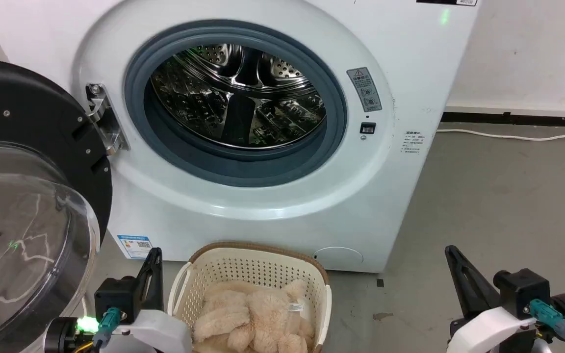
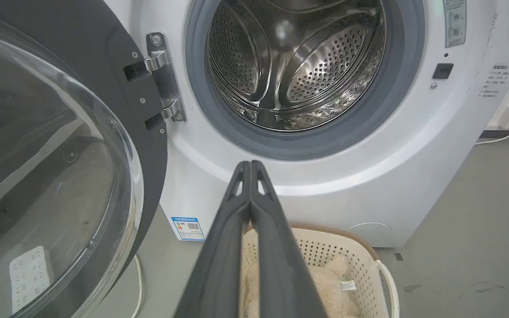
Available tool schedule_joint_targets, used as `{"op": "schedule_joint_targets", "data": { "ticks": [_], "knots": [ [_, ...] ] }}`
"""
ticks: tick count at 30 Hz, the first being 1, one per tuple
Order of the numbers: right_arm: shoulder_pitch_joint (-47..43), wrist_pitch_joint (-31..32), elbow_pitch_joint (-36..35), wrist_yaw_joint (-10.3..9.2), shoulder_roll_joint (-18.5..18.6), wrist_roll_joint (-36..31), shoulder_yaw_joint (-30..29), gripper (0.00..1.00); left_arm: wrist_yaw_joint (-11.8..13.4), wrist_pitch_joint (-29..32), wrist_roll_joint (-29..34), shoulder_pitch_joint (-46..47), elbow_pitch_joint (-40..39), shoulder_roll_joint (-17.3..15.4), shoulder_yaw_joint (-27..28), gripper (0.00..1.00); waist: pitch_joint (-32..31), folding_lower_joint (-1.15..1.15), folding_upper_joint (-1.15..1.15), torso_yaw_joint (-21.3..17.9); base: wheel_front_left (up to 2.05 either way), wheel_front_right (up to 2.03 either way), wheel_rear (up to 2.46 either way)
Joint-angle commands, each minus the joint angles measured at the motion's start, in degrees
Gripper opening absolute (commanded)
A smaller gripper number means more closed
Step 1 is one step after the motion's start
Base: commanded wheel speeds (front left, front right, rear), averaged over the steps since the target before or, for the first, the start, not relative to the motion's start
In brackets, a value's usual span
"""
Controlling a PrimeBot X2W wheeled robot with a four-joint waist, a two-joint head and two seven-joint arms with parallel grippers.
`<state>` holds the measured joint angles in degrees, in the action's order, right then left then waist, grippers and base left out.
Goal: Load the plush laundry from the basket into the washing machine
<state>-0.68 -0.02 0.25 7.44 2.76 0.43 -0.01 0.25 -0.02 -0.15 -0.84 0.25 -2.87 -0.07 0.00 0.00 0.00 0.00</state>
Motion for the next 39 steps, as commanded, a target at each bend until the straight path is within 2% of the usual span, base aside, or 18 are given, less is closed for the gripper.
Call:
{"op": "schedule_joint_targets", "data": {
  "ticks": [1,39],
  "knots": [
    [0.7,0.0,-0.2,0.05,0.1,-0.4,0.0,0.0,-0.2,0.0,0.1,0.8,-0.2,0.0,0.1,0.0,0.0,0.0,0.0,0.0,0.0,0.0,0.0],
    [0.7,0.0,-0.2,0.05,0.1,-0.4,0.0,0.0,-0.2,0.0,0.1,0.8,-0.2,0.0,0.1,0.0,0.0,0.0,0.0,0.0,0.0,0.0,0.0]
  ]
}}
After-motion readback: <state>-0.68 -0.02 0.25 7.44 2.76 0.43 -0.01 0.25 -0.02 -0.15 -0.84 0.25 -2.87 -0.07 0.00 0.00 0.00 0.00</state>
